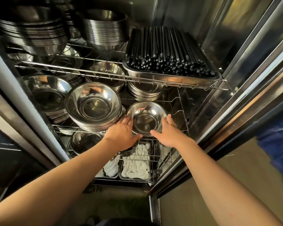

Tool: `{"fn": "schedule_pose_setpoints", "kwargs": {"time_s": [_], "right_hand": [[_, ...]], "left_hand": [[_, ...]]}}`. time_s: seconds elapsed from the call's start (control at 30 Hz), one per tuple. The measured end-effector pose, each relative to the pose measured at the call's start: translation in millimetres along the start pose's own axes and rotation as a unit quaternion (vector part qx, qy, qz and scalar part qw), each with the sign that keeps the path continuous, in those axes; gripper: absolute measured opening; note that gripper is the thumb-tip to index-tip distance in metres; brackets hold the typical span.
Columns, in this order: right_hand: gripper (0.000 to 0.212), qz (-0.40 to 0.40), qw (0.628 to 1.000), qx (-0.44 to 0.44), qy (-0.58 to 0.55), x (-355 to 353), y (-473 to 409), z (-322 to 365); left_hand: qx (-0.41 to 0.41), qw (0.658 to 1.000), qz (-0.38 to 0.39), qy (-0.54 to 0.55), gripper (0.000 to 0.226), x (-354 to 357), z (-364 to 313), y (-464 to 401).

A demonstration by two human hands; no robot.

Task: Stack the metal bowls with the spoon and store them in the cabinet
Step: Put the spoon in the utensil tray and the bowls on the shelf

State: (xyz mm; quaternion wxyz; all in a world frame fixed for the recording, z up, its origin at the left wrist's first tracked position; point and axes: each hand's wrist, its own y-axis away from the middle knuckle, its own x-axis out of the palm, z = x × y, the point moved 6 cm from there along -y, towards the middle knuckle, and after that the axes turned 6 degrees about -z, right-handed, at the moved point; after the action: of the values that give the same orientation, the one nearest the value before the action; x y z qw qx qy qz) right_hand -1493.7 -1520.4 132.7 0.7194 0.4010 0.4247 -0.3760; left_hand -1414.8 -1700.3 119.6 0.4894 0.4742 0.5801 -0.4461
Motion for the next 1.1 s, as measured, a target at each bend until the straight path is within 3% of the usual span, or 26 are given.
{"fn": "schedule_pose_setpoints", "kwargs": {"time_s": [0.2, 0.47, 0.67, 0.93, 1.1], "right_hand": [[0.103, 0.002, 1.0, -0.01, -0.012, -5, -8, 4], [0.152, 0.056, 0.997, -0.042, -0.037, -11, -24, 5], [0.152, 0.054, 0.997, -0.05, -0.012, -2, -27, 12], [0.155, 0.025, 0.999, -0.02, 0.005, 6, -20, 22], [0.152, 0.015, 0.998, -0.017, -0.056, 4, -20, 20]], "left_hand": [[0.021, 0.997, -0.064, 0.033, 0.073, -11, -4, 8], [-0.004, 0.998, -0.065, -0.015, 0.071, -7, 10, 33], [-0.043, 0.998, -0.029, -0.048, 0.089, 15, 26, 56], [-0.038, 0.997, -0.043, -0.046, 0.084, 14, 25, 61], [-0.026, 0.996, -0.08, -0.016, 0.083, 4, 16, 60]]}}
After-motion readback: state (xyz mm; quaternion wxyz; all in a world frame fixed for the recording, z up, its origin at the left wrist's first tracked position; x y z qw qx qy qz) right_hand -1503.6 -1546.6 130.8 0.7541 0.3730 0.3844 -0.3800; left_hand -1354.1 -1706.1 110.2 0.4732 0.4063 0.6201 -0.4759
